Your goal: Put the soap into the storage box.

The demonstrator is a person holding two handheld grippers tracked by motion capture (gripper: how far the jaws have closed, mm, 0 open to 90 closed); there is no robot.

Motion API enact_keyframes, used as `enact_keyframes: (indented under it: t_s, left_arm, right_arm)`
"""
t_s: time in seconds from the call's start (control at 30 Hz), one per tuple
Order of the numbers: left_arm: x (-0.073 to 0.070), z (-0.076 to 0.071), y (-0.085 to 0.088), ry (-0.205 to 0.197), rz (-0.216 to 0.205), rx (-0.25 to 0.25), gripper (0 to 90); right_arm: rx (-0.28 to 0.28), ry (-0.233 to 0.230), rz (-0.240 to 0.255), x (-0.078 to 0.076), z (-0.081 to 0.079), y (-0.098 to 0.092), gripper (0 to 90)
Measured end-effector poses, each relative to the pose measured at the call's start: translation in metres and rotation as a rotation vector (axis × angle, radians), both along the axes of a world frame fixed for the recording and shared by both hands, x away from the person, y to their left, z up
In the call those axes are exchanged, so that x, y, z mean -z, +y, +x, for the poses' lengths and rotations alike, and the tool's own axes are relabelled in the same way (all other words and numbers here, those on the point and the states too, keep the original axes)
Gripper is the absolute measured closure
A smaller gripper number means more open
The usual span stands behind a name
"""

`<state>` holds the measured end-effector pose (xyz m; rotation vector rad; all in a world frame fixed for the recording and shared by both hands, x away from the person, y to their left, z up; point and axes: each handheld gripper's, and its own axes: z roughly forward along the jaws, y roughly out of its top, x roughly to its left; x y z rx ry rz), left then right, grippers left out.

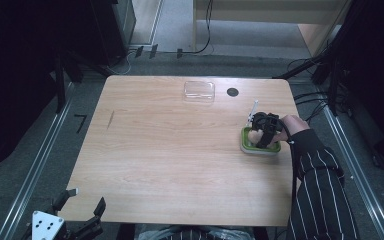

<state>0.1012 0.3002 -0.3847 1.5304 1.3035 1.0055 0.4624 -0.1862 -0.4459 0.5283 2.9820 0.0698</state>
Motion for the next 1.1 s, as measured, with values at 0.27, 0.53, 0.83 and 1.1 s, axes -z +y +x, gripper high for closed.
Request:
enact_keyframes:
  t_s: [0.27, 0.53, 0.83, 1.1]
  left_arm:
    - [-0.0001, 0.0002, -0.0002, 0.000, 0.000, 0.001, 7.2]
    - [-0.0002, 0.0001, -0.0003, 0.001, 0.001, 0.001, 7.2]
    - [-0.0001, 0.0002, -0.0002, 0.003, 0.002, -0.004, 7.2]
    - [-0.0008, 0.0007, -0.0023, 0.000, 0.004, -0.002, 7.2]
  right_arm:
    - [0.009, 0.007, 0.009, -0.0002, -0.0001, -0.0010, 32.5]
    - [0.008, 0.008, -0.007, -0.0006, -0.0006, -0.0004, 32.5]
    - [-0.003, 0.017, -0.030, -0.0010, 0.0004, 0.0021, 32.3]
    - [0.008, -0.001, -0.033, -0.0073, -0.0009, 0.0029, 22.0]
